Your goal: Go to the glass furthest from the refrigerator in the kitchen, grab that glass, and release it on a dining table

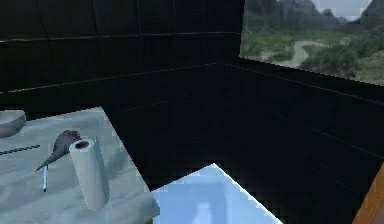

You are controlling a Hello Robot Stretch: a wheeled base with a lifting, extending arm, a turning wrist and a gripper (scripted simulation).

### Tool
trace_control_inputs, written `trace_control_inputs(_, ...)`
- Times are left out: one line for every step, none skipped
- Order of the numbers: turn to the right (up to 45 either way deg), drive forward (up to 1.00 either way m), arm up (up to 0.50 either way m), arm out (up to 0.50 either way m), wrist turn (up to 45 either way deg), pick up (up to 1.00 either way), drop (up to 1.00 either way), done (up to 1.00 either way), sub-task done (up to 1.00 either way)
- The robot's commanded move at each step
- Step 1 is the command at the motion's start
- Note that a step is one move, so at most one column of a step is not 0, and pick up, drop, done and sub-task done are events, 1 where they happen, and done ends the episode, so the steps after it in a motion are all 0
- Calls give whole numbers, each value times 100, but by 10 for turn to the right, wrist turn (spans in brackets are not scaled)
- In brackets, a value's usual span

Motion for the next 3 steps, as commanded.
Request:
trace_control_inputs(-450, 0, 0, 0, 0, 0, 0, 0, 0)
trace_control_inputs(-450, 0, 0, 0, 0, 0, 0, 0, 0)
trace_control_inputs(-360, 0, 0, 0, 0, 0, 0, 0, 0)
